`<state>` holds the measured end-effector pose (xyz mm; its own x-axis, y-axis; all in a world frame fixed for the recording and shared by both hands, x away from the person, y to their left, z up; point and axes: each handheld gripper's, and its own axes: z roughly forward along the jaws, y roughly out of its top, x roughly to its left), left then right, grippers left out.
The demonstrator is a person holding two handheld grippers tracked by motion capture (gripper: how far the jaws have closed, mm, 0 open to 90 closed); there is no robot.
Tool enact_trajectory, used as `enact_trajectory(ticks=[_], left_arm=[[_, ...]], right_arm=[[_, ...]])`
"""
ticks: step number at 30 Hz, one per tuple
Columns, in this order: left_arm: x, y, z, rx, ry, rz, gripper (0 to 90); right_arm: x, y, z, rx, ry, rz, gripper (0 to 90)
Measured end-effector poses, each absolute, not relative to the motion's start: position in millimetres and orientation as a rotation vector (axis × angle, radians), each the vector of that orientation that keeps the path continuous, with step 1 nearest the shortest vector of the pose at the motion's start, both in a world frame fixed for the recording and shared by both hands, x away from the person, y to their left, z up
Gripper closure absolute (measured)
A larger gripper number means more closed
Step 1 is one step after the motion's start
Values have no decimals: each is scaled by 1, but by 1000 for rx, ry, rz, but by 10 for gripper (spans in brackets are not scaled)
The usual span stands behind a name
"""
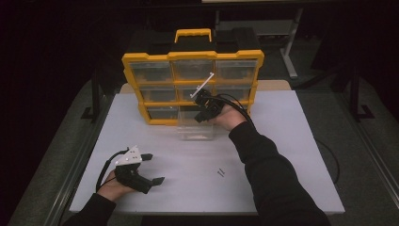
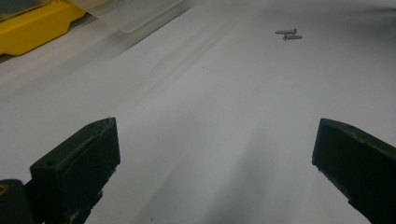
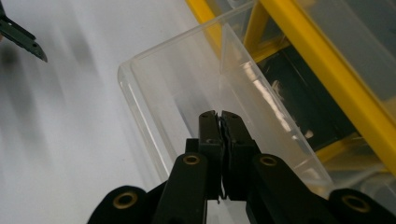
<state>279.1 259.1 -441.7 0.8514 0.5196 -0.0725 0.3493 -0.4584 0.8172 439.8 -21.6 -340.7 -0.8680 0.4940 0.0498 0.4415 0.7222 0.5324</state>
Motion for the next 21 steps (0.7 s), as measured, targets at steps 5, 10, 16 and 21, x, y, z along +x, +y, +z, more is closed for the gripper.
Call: enact_trajectory(ticks=[5, 10, 16, 21], left_arm=[[279, 259, -442, 2093, 632, 233, 4], [279, 259, -441, 2092, 629, 234, 4], [279, 259, -441, 2096, 625, 235, 5], [279, 259, -441, 2093, 626, 237, 4]], right_arm=[[443, -12, -349, 763, 2846, 786, 863], [445, -8, -357, 777, 2859, 731, 858], [444, -12, -349, 780, 2827, 784, 802], [442, -23, -339, 793, 2817, 815, 878]])
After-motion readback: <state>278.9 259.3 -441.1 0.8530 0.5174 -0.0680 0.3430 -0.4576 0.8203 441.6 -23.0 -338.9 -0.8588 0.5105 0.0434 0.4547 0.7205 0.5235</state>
